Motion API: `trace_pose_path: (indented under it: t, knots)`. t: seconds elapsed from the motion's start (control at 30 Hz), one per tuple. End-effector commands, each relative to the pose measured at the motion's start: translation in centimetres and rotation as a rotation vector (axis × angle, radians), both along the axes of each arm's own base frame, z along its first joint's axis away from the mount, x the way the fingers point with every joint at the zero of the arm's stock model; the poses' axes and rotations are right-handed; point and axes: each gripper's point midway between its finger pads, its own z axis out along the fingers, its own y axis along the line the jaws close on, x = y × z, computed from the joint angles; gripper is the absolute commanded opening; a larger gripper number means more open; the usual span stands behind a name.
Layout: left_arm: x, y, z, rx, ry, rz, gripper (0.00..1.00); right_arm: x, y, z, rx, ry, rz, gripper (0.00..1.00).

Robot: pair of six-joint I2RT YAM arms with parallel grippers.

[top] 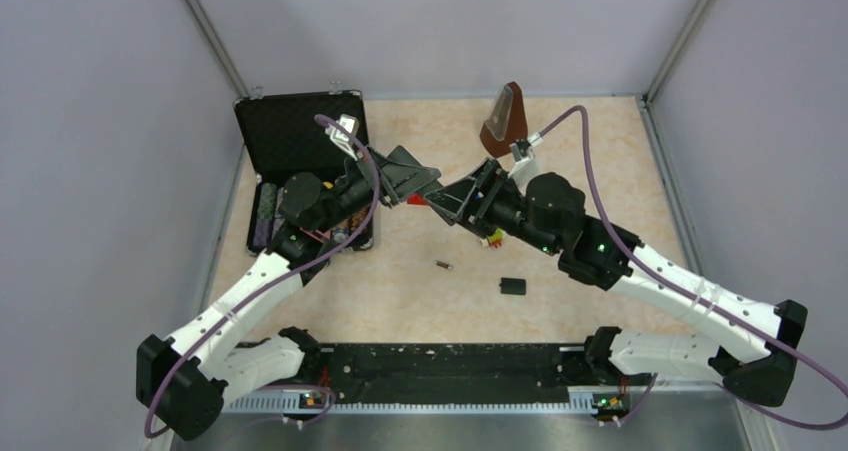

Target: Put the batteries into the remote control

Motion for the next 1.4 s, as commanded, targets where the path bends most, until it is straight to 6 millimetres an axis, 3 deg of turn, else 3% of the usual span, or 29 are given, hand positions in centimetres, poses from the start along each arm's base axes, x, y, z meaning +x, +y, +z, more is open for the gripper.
trace_pose_path:
  t: [0.0,0.3,0.43,1.1,1.37]
  knots:
    - [-0.9,0.8,3.4,-0.06,-0.088,0.012,0.0,-0.1,-0.7,2.0,0.063,-0.025,-0.021,0.65]
    - [-1.0,1.0,4.2,-0.101,-0.031,0.006,0.0,-0.4,-0.8,2.1,0.05,-0.041,-0.004,0.43]
    - [-1.1,1.3,4.8,-0.116,-0.007,0.01,0.0,-0.5,-0.8,1.9,0.044,-0.044,0.003,0.38]
    - [-1.4,2.4,7.7,-0.292,0.031,-0.006,0.0,-1.4,-0.3,-0.2,0.018,0.005,0.056,0.38]
    - [-1.6,2.5,7.8,-0.308,0.032,-0.007,0.0,-1.4,-1.1,-1.3,0.014,0.052,0.019,0.47]
